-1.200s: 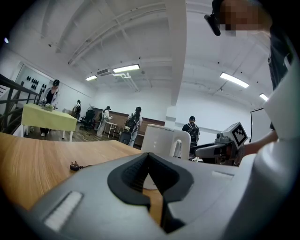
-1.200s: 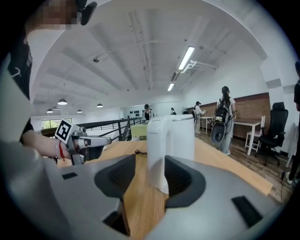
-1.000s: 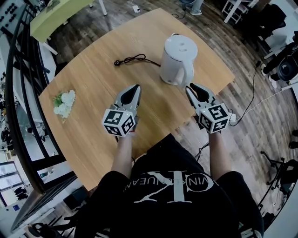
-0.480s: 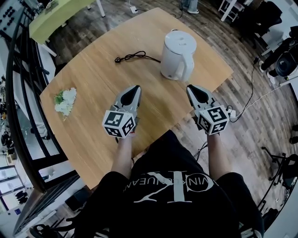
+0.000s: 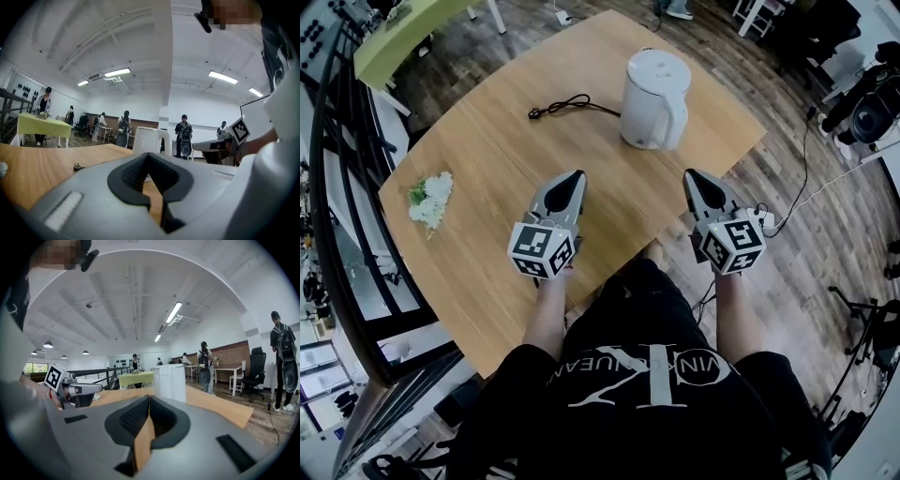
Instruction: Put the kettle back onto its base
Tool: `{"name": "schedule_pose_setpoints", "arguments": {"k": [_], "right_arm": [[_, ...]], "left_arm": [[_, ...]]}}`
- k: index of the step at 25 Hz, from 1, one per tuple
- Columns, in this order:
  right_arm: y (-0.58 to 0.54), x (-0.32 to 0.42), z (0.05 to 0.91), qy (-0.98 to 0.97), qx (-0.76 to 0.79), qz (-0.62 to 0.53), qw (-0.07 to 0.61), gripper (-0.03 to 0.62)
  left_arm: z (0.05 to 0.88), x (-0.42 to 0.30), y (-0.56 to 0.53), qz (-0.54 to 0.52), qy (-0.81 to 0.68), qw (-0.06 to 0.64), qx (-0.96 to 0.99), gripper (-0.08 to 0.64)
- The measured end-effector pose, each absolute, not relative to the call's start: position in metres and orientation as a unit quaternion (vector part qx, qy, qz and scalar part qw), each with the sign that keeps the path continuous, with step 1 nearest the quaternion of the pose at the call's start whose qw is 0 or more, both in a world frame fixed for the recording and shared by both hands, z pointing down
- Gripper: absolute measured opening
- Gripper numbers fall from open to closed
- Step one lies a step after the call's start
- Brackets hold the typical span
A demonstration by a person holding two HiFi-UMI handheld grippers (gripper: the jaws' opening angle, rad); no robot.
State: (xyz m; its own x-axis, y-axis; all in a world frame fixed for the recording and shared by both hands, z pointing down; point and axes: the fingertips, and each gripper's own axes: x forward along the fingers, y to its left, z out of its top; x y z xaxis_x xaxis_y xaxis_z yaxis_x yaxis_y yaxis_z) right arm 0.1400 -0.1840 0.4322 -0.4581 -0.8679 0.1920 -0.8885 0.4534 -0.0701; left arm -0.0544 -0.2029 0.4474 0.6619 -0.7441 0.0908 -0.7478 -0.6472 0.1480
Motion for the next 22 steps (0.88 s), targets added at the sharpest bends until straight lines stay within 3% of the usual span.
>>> {"name": "schedule_pose_setpoints", "arguments": {"k": [13,22], "right_arm": [[-0.175,0.148,0.421,-0.857,0.509,0.072,0.038,0.015],[-0.148,0.155,0.434,-0.87,0.481,0.084,0.064,0.015]], "left_arm": [[0.437,-0.058,-0.196,0.008,-0.44,0.074,0.895,0.011],[0.44,-0.05,-0.161,0.014,-0.472,0.081,0.878,0.011]]}}
